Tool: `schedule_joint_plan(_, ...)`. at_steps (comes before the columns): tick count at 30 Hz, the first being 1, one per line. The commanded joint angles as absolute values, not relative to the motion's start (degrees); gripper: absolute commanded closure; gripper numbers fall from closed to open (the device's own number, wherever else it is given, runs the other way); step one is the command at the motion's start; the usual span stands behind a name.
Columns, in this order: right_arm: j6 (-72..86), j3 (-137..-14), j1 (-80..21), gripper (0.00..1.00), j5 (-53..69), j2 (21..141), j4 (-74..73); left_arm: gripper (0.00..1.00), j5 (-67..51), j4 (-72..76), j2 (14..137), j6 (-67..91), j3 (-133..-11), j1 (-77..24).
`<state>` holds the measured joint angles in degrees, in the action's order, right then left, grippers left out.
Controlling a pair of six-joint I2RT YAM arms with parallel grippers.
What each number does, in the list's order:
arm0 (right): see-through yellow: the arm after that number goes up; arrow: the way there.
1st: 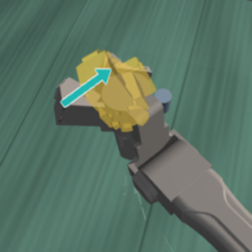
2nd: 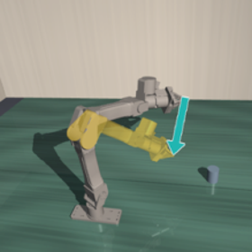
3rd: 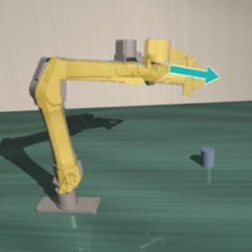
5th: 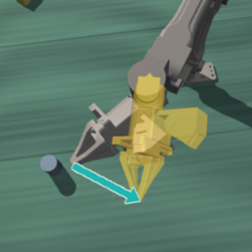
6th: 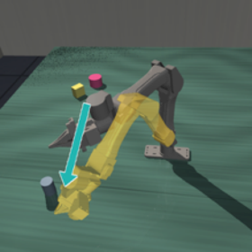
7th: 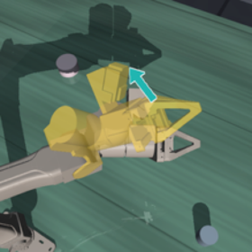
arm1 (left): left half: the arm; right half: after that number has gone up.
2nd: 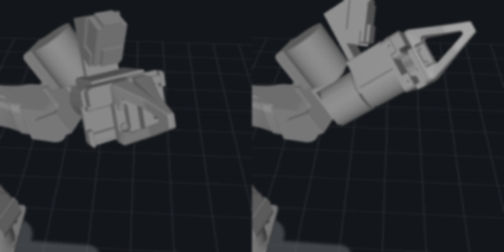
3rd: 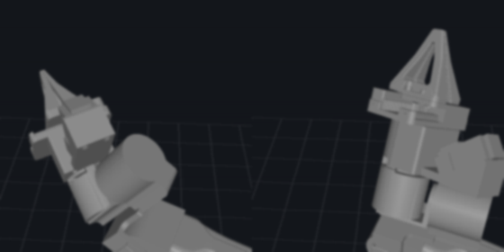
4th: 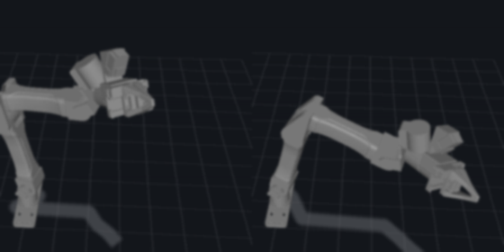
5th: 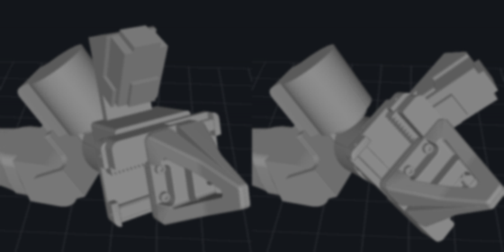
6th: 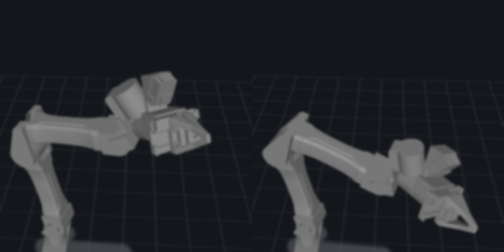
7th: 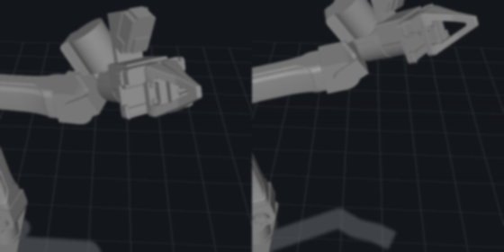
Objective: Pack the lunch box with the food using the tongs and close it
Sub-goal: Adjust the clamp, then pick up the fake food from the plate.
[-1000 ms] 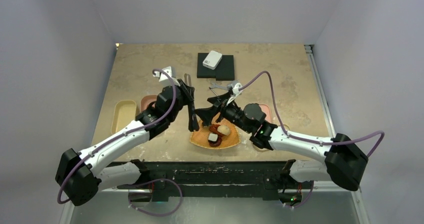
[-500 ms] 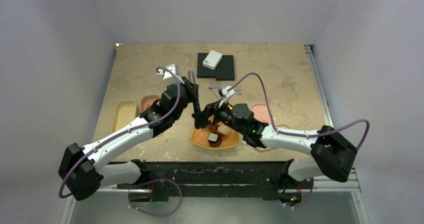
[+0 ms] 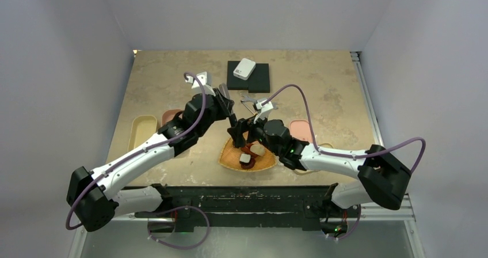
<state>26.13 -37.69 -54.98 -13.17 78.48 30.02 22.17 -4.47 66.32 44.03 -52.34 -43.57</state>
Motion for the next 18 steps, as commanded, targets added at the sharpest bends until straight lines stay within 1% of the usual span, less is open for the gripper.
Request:
schedule_joint_plan(1, 23.5, -38.02, -53.92, 0.12, -16.24, 77.35, 29.71, 0.83, 18.43, -6.84, 63.72, 44.37, -55.12, -43.81)
schedule_joint_plan(10, 21.27, -37.54, -53.61, 0.14, -13.78, 76.33, 30.3, 0.85, 20.72, -7.2, 61.46, 43.35, -52.6, -43.77)
schedule_joint_plan(14, 18.84, -36.77, -53.63, 0.1, -11.61, 72.34, 30.9, 0.88, 23.13, -1.29, 60.74, 41.95, -47.65, -43.98)
schedule_joint_plan(18, 16.48, -34.91, -53.7, 0.07, -8.57, 66.98, 30.96, 0.89, 28.21, 8.2, 60.1, 38.63, -43.21, -45.82)
